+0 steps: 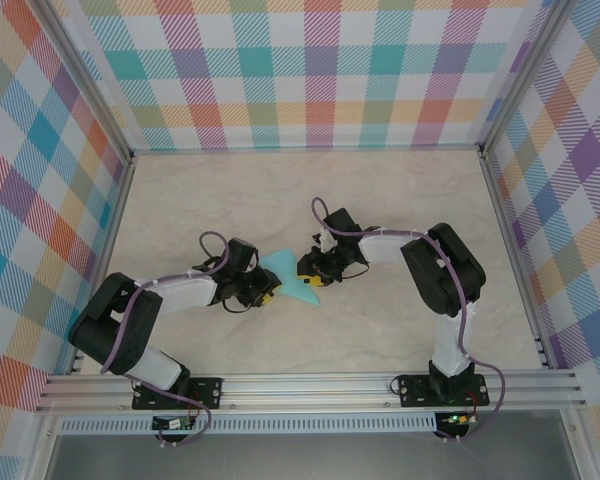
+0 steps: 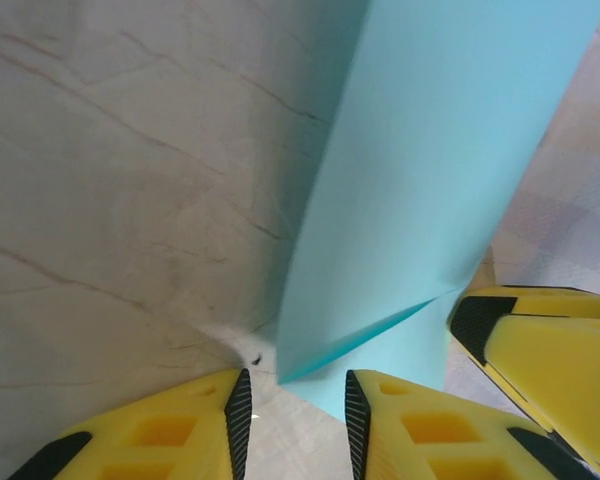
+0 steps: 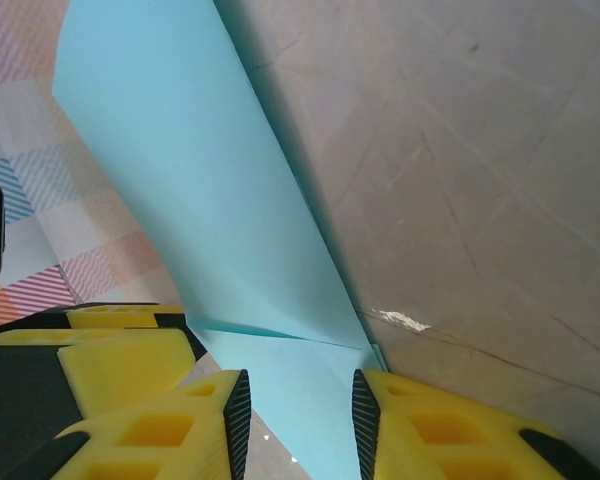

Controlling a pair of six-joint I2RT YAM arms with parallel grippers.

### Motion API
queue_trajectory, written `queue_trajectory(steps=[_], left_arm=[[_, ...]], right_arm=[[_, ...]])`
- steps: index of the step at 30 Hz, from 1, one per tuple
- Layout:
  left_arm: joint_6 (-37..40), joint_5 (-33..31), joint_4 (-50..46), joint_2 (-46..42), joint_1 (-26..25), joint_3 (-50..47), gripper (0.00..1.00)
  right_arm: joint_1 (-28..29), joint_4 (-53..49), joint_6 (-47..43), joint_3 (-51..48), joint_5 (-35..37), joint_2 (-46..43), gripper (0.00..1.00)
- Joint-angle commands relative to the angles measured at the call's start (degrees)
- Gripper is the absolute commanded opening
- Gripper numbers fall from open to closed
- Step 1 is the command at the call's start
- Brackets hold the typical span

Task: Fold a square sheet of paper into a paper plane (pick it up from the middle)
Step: Fold the wing for the fifth time at the center of the table.

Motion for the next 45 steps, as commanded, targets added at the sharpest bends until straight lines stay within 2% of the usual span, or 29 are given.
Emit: queue_trajectory(steps=[1,13,17,21,26,29,32,35,40,45], left_arm=[[-0.4,1.6,3.5,0.7,-0.8,-0.1,0.30],[-0.1,2.7,6.5,-0.3,-0.9,0.0,0.23],[0.0,3.1,6.4,-0.3,-1.1,0.3,0.16],[0.0,2.9,4.1,-0.4,-1.3,1.6,0.07],[0.1,2.1,-0.5,-0.1,-1.9,4.6,0.02],[-0.3,1.7,-2.2,0.1,-2.3,6.1,0.02],[-0.7,1.3,-4.3,0.2,-2.3,7.6,0.01],[-1.0,1.1,-5.9,0.2,-2.4,8.8,0.01],[-1.1,0.9,-7.4,0.2,-2.5,10.1,0.01],[-1.3,0.8,-8.4,0.1,-2.6,10.6,0.01]], right_arm=[[-0.4,0.3,0.3,-1.7,1.3,2.0,0.35],[-0.8,1.7,-0.4,-2.5,0.9,1.0,0.36],[-0.8,3.4,-1.8,-3.2,0.9,-0.4,0.42],[-0.8,4.5,-4.8,-3.6,2.7,-3.0,0.52],[-0.6,6.7,-11.5,-6.4,6.4,-10.2,0.63],[0.7,8.5,-17.0,-9.9,11.1,-16.3,0.66],[3.1,8.9,-23.5,-13.4,19.8,-21.3,0.64],[5.8,13.9,-30.7,-18.3,24.7,-25.0,0.63],[11.4,20.3,-41.9,-21.9,30.8,-26.1,0.64],[15.4,27.7,-48.2,-23.8,35.3,-24.3,0.65]])
